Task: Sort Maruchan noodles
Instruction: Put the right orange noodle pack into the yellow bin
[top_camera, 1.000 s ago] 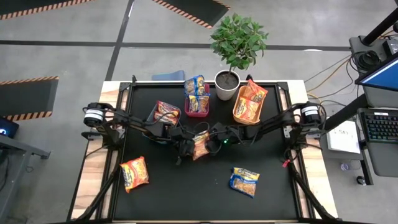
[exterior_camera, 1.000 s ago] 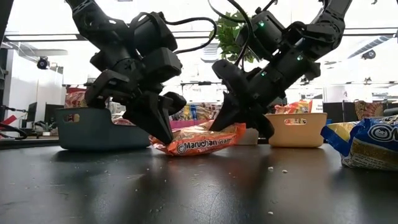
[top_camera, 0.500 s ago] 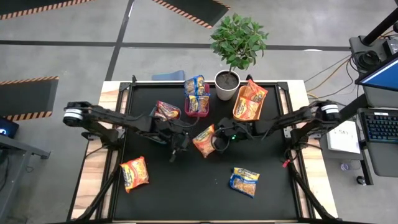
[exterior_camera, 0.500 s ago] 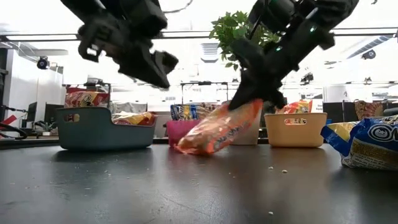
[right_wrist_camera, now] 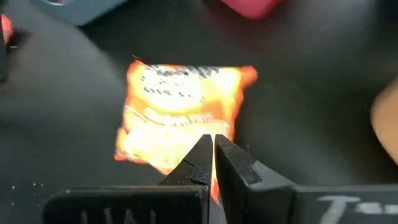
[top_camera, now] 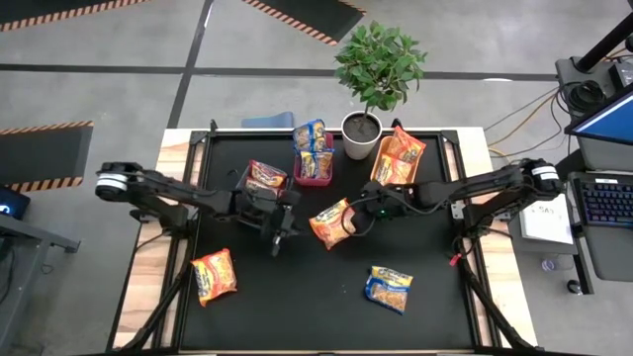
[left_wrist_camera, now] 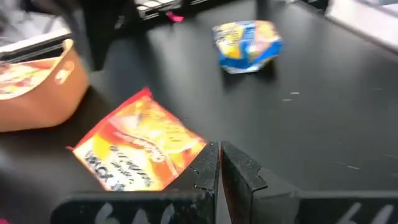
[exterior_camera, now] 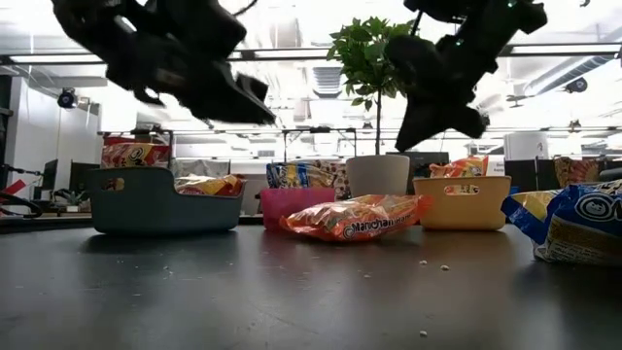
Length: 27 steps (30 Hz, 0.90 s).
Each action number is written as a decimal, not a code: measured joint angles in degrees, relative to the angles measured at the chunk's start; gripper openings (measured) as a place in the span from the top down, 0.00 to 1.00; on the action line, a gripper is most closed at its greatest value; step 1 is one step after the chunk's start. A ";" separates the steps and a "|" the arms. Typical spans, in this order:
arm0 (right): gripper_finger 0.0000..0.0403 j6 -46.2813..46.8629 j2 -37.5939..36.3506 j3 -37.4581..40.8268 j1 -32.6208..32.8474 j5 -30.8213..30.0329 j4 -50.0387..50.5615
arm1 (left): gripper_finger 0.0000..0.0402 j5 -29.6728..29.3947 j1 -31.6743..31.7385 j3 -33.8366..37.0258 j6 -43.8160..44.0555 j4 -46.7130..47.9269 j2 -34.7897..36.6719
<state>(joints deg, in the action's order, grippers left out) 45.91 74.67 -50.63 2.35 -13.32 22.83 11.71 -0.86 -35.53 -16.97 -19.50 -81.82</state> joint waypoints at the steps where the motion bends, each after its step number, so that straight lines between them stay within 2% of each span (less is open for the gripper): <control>1: 0.98 1.95 -0.32 0.07 0.02 0.13 1.54 | 1.00 -0.87 0.00 -0.05 0.09 -1.70 -1.55; 5: 0.97 5.93 -1.02 0.44 0.13 0.52 4.27 | 1.00 -2.21 0.00 -1.66 0.07 -4.53 -7.70; 9: 0.92 7.52 -1.09 0.56 -0.05 5.18 4.39 | 1.00 -2.24 0.00 -5.24 -0.20 -4.48 -13.87; 16: 0.69 8.14 1.38 1.24 -0.22 7.94 1.60 | 1.00 -2.21 0.61 -8.12 -0.48 -3.73 -20.43; 27: 0.33 6.01 4.49 2.24 -4.43 9.13 -2.46 | 1.00 -3.70 1.99 -7.45 0.63 -0.20 -22.62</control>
<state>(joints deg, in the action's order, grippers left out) 51.92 79.16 -48.39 -2.08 -4.19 20.37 8.01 1.13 -42.98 -16.34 -19.70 -104.44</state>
